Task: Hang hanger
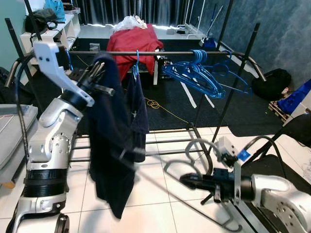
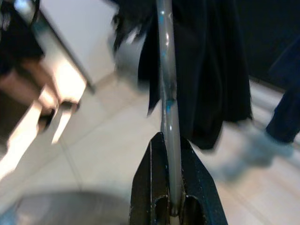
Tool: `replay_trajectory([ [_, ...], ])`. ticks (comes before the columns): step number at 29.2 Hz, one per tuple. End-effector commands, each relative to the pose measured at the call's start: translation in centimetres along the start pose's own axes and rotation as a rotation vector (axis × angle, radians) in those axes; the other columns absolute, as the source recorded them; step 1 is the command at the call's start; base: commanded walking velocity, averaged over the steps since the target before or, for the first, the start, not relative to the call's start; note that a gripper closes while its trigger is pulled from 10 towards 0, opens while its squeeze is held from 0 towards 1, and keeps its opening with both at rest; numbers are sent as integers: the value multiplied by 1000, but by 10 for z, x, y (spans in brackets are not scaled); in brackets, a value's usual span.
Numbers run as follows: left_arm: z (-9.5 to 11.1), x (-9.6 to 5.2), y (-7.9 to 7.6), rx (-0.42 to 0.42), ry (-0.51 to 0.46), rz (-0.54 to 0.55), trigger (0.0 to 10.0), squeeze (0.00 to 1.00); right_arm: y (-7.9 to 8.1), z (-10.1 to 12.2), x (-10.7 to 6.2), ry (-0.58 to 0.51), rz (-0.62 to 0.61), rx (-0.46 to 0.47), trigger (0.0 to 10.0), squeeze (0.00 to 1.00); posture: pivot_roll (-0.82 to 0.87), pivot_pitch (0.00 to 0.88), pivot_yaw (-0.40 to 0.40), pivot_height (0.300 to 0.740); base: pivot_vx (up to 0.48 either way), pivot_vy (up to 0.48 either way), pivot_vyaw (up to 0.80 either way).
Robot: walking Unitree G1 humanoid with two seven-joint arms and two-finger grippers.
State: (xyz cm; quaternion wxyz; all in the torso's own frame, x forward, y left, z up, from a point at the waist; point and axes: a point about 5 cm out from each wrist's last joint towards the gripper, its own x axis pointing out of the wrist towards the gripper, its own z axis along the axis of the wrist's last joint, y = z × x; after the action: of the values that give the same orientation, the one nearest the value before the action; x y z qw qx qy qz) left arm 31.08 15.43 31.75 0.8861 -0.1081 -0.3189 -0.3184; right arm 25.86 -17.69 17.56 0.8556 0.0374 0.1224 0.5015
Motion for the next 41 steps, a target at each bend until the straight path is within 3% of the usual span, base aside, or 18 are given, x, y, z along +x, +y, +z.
replay_trajectory([
  [1, 3, 5, -17, -39, -26, -96, 6510, 0, -1, 4, -1, -7, -16, 14, 10000, 0, -35, 65, -29, 740, 0, 0, 0],
  [4, 3, 6, -23, -52, -25, -121, 6588, 0, 6, 6, 3, -35, 27, -4, 10000, 0, -35, 66, -30, 740, 0, 0, 0],
  [6, 1, 6, -25, -57, -11, -123, 6706, 0, 3, 23, 7, -175, 13, 86, 10000, 0, -34, 68, -30, 740, 0, 0, 0],
  [8, 1, 5, -25, -57, -6, -119, 6706, 0, 2, 25, 9, -196, 8, 111, 10000, 0, -34, 68, -30, 740, 0, 0, 0],
  [9, -3, 5, -27, -54, 10, -114, 6784, 0, 18, 15, 11, -91, 118, 70, 10000, 0, -40, 68, -27, 740, 0, 0, 0],
  [16, -12, 10, -38, -91, 30, -120, 7216, 0, 51, -10, 6, 191, 320, 51, 10000, 0, -45, 66, -29, 740, 0, 0, 0],
  [22, -14, 14, -38, -88, 30, -100, 8392, 0, 48, -21, 2, 308, 273, 33, 10000, 0, -46, 68, -28, 740, 0, 0, 0],
  [23, -14, 15, -32, -72, 34, -58, 10000, 0, 43, -26, -3, 367, 233, 6, 10000, 0, -46, 69, -27, 740, 0, 0, 0],
  [25, -15, 15, -26, -52, 44, -17, 10000, 0, 39, -27, -7, 381, 198, -12, 10000, 0, -45, 71, -28, 740, 0, 0, 0],
  [27, -24, 12, -6, 27, 119, 111, 10000, 0, 23, -15, -12, 294, 92, -73, 10000, 0, -42, 70, -28, 740, 0, 0, 0],
  [28, -37, -4, 29, 158, 247, 317, 10000, 0, -8, 7, -25, 117, -138, -147, 10000, 0, -42, 71, -24, 740, 0, 0, 0],
  [29, -37, -4, 29, 158, 247, 317, 10000, 0, -8, 7, -25, 117, -138, -147, 10000, 0, -42, 71, -24, 740, 0, 0, 0],
  [30, -44, -20, 48, 234, 325, 426, 10000, 0, -28, 18, -36, 14, -290, -111, 10000, 0, -42, 71, -22, 740, 0, 0, 0],
  [33, -44, -20, 48, 234, 325, 426, 10000, 0, -28, 18, -36, 14, -290, -111, 10000, 0, -42, 71, -22, 740, 0, 0, 0],
  [35, -48, -33, 60, 272, 373, 495, 10000, 0, -40, 22, -44, -44, -388, -83, 10000, 0, -42, 71, -22, 740, 0, 0, 0],
  [36, -56, -62, 79, 320, 454, 624, 10000, 0, -61, 19, -60, -99, -565, -46, 10000, 0, -39, 71, -20, 740, 0, 0, 744],
  [38, -56, -62, 79, 320, 454, 624, 10000, 0, -61, 19, -60, -99, -565, -46, 10000, 0, -39, 71, -20, 740, 0, 0, 744],
  [41, -70, -138, 105, 441, 639, 846, 10000, 0, -93, -21, -91, -97, -889, 55, 10000, 0, -23, 62, -28, 740, 0, 0, 790],
])
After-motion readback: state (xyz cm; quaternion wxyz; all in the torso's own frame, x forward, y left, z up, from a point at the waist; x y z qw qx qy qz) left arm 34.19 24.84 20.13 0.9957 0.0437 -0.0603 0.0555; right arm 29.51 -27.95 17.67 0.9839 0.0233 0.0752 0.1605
